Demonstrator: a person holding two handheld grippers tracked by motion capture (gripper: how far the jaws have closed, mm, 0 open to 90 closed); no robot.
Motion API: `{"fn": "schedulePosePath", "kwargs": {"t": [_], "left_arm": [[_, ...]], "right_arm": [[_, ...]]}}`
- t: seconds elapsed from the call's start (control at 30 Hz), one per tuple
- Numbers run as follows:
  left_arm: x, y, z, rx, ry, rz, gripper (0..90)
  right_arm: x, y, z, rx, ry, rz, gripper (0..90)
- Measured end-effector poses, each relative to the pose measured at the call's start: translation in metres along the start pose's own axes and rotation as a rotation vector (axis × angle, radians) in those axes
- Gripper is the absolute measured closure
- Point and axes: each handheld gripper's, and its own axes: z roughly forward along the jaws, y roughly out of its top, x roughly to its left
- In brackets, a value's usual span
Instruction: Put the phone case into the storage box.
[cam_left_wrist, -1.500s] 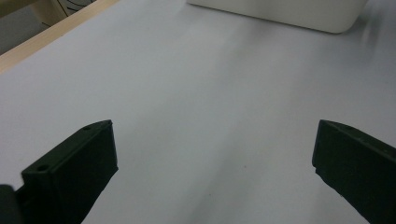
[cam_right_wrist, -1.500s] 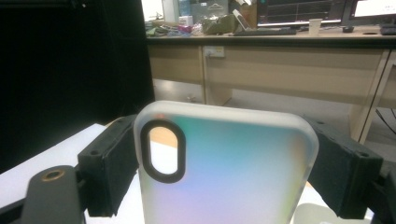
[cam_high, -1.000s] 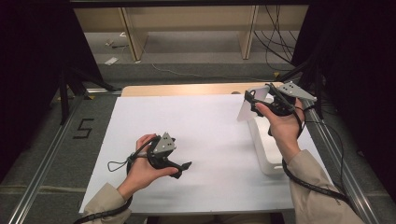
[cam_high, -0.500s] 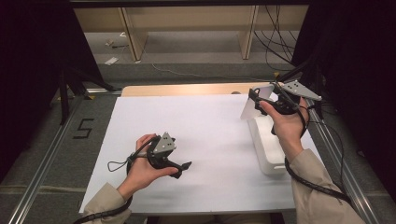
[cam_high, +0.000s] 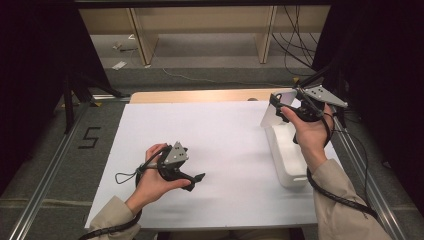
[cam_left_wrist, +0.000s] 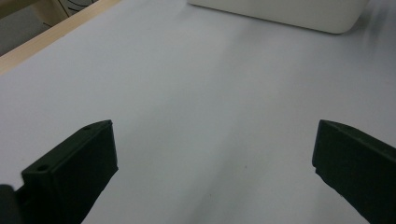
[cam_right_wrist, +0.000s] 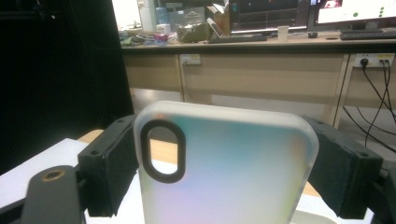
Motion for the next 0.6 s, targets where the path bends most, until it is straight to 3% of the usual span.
{"fn": "schedulePosePath", "kwargs": {"t": [0.6], "left_arm": [[0.0000,0.0002,0.0000,0.002,-0.001,0.001,0.0]], "right_arm": [[-0.0067,0.0001,-0.0012,0.003,-0.022,0.003,18.2]]}}
